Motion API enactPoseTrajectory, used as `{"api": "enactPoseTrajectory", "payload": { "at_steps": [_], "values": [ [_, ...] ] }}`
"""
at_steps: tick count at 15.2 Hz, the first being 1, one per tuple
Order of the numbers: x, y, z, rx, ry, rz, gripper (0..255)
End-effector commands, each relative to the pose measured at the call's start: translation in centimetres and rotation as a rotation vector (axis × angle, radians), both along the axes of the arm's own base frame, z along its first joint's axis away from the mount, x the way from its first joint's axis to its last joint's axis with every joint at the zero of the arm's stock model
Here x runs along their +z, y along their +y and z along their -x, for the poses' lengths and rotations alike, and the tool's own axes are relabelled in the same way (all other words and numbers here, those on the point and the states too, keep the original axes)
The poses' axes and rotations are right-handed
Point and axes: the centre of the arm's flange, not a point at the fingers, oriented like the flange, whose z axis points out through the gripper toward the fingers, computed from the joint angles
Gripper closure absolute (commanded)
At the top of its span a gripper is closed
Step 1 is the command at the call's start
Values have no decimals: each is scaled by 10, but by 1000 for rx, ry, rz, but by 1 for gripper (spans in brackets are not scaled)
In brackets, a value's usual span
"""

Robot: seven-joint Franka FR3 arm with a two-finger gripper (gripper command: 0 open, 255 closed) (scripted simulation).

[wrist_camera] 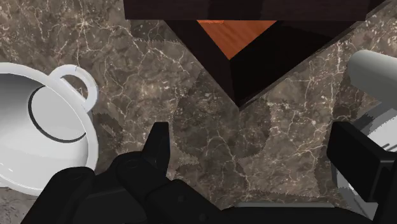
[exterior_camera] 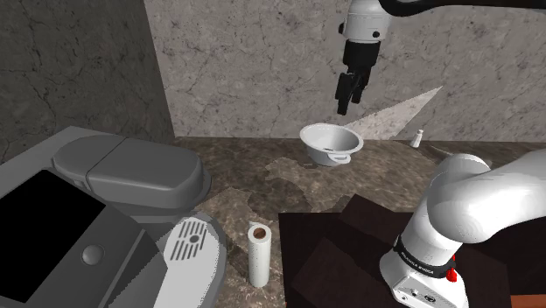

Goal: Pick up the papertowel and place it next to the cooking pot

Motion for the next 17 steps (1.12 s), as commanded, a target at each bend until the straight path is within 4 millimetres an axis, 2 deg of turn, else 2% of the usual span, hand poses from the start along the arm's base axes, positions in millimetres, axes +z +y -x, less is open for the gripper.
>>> {"api": "enactPoseTrajectory", "payload": {
  "at_steps": [1,17],
  "values": [
    [0,0,0,0,0,0,0],
    [-131,166,0,-36,-56,2,0]
  ]
}}
